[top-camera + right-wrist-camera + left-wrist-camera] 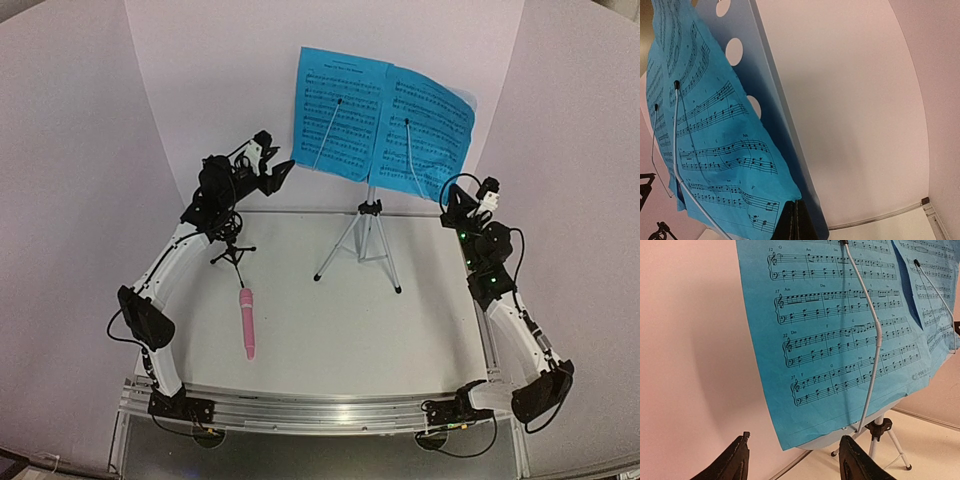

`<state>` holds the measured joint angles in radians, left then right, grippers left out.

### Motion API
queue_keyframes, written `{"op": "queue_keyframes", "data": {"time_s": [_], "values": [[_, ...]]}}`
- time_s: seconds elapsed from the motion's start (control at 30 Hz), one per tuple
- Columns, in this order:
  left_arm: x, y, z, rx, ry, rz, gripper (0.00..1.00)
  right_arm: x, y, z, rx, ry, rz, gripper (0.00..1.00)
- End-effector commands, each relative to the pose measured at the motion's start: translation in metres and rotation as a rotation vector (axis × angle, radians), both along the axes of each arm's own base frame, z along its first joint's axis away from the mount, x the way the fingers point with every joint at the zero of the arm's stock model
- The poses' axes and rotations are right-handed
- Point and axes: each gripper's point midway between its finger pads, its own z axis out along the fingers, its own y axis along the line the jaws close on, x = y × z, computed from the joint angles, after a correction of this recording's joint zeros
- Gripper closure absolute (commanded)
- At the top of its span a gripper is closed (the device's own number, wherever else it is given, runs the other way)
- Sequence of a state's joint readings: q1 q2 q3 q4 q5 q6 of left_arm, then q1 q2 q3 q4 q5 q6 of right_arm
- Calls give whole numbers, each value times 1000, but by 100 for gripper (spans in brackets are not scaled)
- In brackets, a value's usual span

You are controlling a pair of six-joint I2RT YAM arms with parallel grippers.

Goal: Set up the instrument practice props

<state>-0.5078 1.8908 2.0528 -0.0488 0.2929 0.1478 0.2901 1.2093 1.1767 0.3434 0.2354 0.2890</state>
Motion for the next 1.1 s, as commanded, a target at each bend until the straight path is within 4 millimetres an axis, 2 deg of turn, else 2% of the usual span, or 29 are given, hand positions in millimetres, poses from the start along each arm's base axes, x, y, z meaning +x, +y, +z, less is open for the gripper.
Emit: {"op": "queue_keyframes", "data": {"time_s": [0.0,0.07,0.17,0.33,0.43,0.6,0.67,0.73,0.8,0.87,1.0,1.07], "values": [[-12,6,17,-21,-20,-12,39,-10,-9,14,13,-44,-28,95],[-13,6,16,-19,-17,-13,39,-10,-8,15,11,-47,-24,92],[-15,6,16,-17,-15,-14,39,-14,-11,18,14,-55,-33,80],[-19,13,19,-12,-10,-14,38,-30,-18,31,11,-91,-54,65],[-24,17,20,-2,-14,-21,37,-41,-23,40,7,-118,-63,62],[-35,24,24,13,-15,-24,37,-53,-19,48,5,-123,-20,59],[-41,30,26,24,-19,-17,36,-55,-12,49,1,-99,25,45],[-48,39,26,33,-12,-6,36,-56,-2,47,-5,-56,89,27],[-63,48,31,50,-41,-13,35,-59,11,44,-11,-23,168,22],[-89,56,40,63,-89,-40,32,-61,23,40,-16,3,241,21],[-135,68,35,79,-107,-96,30,-68,44,30,4,45,382,18],[-153,75,20,103,-89,-112,29,-71,55,25,24,68,448,18]]}}
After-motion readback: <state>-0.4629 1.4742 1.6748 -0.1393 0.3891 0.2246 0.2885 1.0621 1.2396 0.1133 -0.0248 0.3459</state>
